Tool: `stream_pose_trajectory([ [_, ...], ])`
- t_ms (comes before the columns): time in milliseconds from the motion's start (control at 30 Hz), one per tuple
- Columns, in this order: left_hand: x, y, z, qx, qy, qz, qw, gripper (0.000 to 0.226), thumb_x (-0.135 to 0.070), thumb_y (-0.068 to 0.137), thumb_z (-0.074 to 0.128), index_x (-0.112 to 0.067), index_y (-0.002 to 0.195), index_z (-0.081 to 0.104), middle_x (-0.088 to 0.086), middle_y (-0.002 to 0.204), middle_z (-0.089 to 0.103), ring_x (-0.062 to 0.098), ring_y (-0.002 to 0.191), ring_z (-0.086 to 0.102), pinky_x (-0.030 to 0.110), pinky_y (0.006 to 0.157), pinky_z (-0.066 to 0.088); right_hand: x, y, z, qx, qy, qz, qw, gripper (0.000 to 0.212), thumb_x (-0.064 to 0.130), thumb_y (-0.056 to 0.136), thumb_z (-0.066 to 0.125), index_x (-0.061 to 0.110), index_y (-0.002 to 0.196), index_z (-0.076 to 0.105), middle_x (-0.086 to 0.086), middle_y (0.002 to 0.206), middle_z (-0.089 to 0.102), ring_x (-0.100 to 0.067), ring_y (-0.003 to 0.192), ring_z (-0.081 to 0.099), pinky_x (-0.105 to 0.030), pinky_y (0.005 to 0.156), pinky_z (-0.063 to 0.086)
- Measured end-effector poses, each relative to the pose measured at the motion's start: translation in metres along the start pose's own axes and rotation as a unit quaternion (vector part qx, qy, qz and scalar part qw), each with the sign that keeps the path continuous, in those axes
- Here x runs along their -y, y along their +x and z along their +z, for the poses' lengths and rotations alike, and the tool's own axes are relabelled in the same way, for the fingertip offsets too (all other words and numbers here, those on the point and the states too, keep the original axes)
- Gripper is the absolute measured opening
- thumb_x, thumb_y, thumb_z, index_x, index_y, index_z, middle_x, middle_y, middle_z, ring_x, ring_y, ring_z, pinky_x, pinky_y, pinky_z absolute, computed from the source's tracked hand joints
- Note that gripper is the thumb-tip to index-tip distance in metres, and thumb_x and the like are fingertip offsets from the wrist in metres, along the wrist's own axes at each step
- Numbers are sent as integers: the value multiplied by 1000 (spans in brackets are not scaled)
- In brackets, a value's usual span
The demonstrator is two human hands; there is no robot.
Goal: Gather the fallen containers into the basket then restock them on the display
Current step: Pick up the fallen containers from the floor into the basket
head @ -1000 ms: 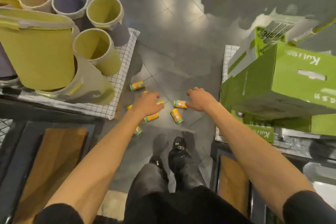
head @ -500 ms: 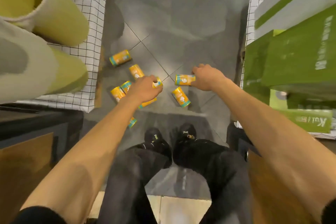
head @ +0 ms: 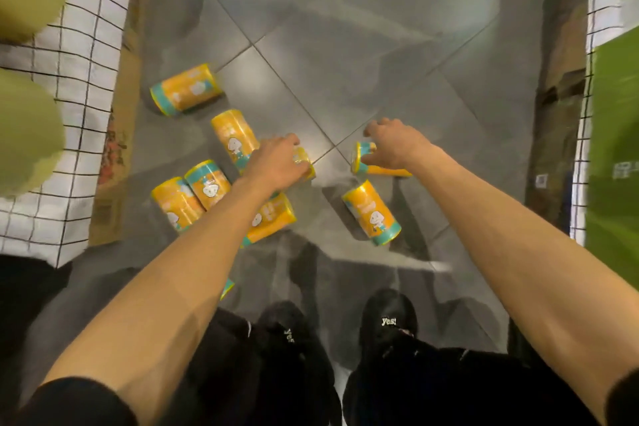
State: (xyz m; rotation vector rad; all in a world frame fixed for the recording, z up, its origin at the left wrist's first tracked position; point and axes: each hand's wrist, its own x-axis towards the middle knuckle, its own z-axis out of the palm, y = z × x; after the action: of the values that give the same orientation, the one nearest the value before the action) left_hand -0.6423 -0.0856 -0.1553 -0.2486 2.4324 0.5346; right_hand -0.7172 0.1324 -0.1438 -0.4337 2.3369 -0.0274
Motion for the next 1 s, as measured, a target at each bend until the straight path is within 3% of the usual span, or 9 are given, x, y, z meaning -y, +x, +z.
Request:
stream_pose_trajectory([
  [267,10,41,45,11,60,25,998,67,-53,81,71,-13,131,49,15,130,53,35,120,50,41,93,42,-12,49,41,19,-16,-41,999,72,57,74,76,19,130,50,-9,125,56,-31,114,53,-39,88,45],
  [400,12,47,47,9,66,18,998,70,-55,78,73,-9,125,50,14,126,56,32,113,54,41,88,46,-14,54,46,48,-7,-45,998,66,55,67,82,20,116,56,-3,110,61,-26,96,56,-31,71,42],
  [600,13,41,43,-21,41,4,999,68,-54,73,79,-9,116,53,14,116,61,32,101,59,39,79,50,-11,51,43,43,-3,-33,998,64,51,64,85,13,107,57,-5,98,61,-25,84,55,-30,65,39],
  [867,-8,-78,-57,-108,-142,-70,981,68,-48,72,82,-6,119,54,15,117,60,36,108,57,40,79,47,19,-54,-56,-46,138,21,989,77,51,70,82,10,127,51,-15,117,61,-34,105,57,-32,71,38],
  [1000,-28,-162,-131,-135,-198,-74,968,67,-44,69,84,-9,118,56,16,116,63,37,111,56,42,86,47,54,-141,-134,-62,196,37,978,68,44,70,84,11,121,55,-13,113,63,-33,104,58,-32,73,41],
])
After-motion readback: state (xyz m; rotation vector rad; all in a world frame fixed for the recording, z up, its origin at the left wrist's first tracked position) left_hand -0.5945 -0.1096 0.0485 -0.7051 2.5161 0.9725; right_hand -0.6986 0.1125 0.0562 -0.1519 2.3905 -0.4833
